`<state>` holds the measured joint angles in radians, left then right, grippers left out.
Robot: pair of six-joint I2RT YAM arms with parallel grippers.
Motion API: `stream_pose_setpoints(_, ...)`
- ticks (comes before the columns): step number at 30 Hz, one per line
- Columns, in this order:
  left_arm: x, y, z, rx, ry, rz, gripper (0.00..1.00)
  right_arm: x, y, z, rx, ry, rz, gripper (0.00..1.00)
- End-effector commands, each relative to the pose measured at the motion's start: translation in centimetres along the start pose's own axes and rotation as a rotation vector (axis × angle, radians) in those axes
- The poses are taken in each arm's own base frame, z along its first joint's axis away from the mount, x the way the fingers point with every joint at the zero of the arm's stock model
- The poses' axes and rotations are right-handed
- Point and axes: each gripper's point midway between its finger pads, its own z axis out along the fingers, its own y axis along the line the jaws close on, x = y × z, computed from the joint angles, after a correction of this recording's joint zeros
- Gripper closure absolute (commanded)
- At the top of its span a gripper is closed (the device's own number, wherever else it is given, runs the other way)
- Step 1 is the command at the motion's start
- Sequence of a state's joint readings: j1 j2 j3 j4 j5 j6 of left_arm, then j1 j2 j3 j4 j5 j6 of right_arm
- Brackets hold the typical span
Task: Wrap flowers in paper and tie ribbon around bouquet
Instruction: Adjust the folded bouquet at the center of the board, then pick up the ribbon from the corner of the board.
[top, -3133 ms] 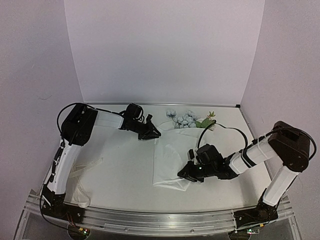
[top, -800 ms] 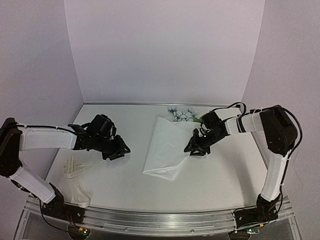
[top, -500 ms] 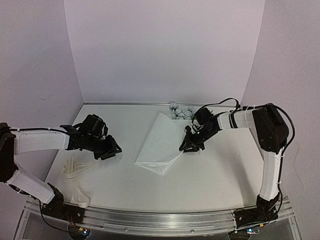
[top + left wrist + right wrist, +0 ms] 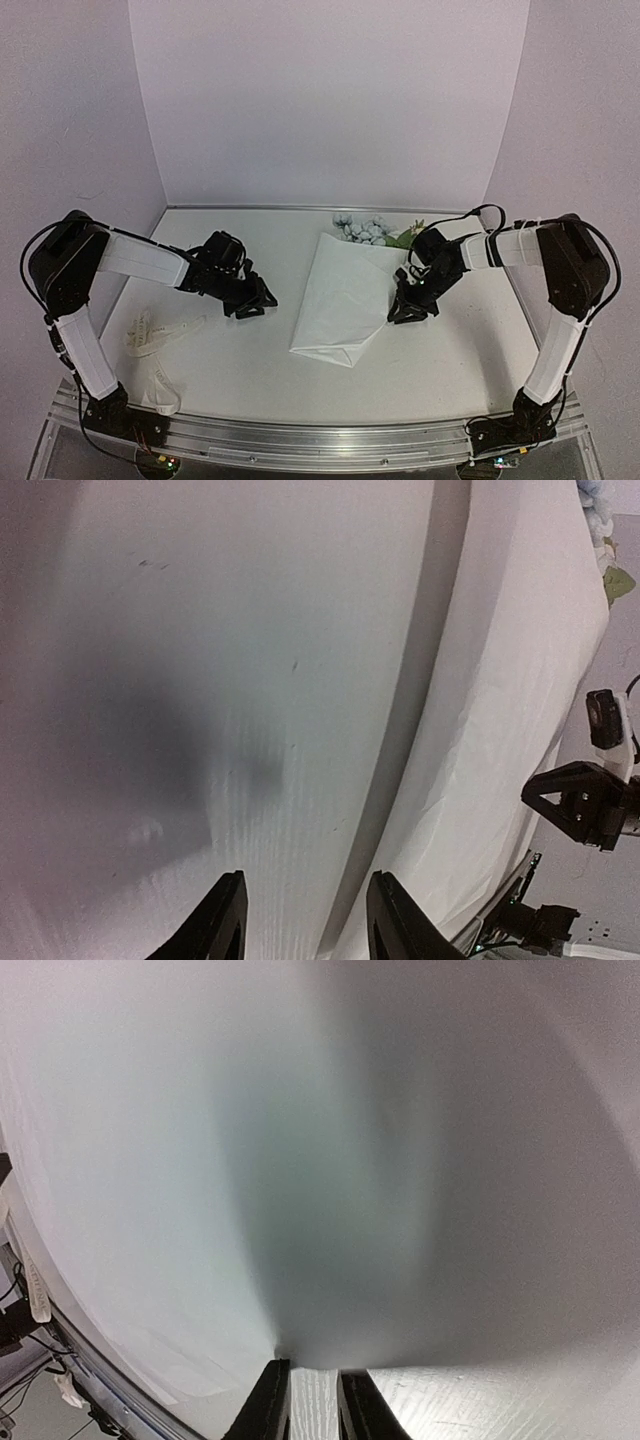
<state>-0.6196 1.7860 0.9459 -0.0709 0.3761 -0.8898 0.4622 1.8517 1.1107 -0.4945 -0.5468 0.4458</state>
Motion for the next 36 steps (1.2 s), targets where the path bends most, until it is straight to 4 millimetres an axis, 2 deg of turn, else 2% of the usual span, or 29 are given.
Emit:
stream_pose_setpoints(1, -2.1, -6.4, 1.1, 0.177, -0.012, 0.081, 0.58, -0.7, 0.0, -1.8, 0.022, -0.06, 0.005, 0.77)
stream_pose_setpoints(3, -2.5, -7.0, 1.5, 0.177, -0.019, 0.081, 0.58, -0.7, -0.4, -2.1, 0.03, -0.069, 0.025, 0.64)
stream_pose_setpoints(6, -3.2, -6.5, 1.3, 0.136, -0.064, 0.051, 0.59, -0.8, -0.8, -2.9, 0.046, -0.104, 0.048, 0.49)
stream_pose_setpoints(8, -3.7, -5.0, 0.3, 0.049, -0.113, 0.022, 0.59, -1.2, -1.1, -3.7, 0.059, -0.142, 0.07, 0.37)
stream_pose_setpoints(10, -4.0, -3.1, -1.2, -0.054, -0.171, -0.008, 0.58, -1.6, -0.9, -4.4, 0.058, -0.177, 0.092, 0.3)
stream_pose_setpoints(12, -4.2, -0.7, -3.6, -0.178, -0.242, -0.048, 0.56, -2.0, -0.7, -5.1, 0.056, -0.21, 0.103, 0.28)
stream_pose_setpoints(14, -4.2, 2.4, -7.2, -0.311, -0.357, -0.122, 0.52, -2.1, -0.4, -6.1, 0.051, -0.253, 0.1, 0.27)
stream_pose_setpoints(17, -2.2, 7.4, -12.0, -0.451, -0.459, -0.239, 0.45, -1.9, -0.2, -7.5, 0.048, -0.304, 0.101, 0.23)
stream_pose_setpoints(21, 0.2, 11.5, -18.3, -0.538, -0.616, -0.401, 0.43, -1.0, 0.4, -8.7, 0.044, -0.34, 0.078, 0.2)
stream_pose_setpoints(24, 2.5, 14.8, -21.4, -0.607, -0.688, -0.518, 0.41, -0.1, 1.0, -9.1, 0.055, -0.36, 0.02, 0.18)
stream_pose_setpoints(27, 4.2, 18.0, -23.1, -0.647, -0.729, -0.63, 0.39, 0.9, 2.0, -8.9, 0.043, -0.356, -0.021, 0.18)
stream_pose_setpoints(31, 6.7, 21.6, -23.6, -0.705, -0.727, -0.762, 0.35, 1.6, 3.0, -8.6, 0.017, -0.361, -0.055, 0.18)
stream_pose_setpoints(33, 7.3, 22.4, -23.6, -0.716, -0.729, -0.791, 0.34, 1.8, 3.2, -8.3, 0.01, -0.358, -0.063, 0.18)
stream_pose_setpoints(36, 7.2, 23.0, -23.1, -0.71, -0.743, -0.81, 0.32, 2.0, 3.4, -8.1, -0.003, -0.363, -0.068, 0.18)
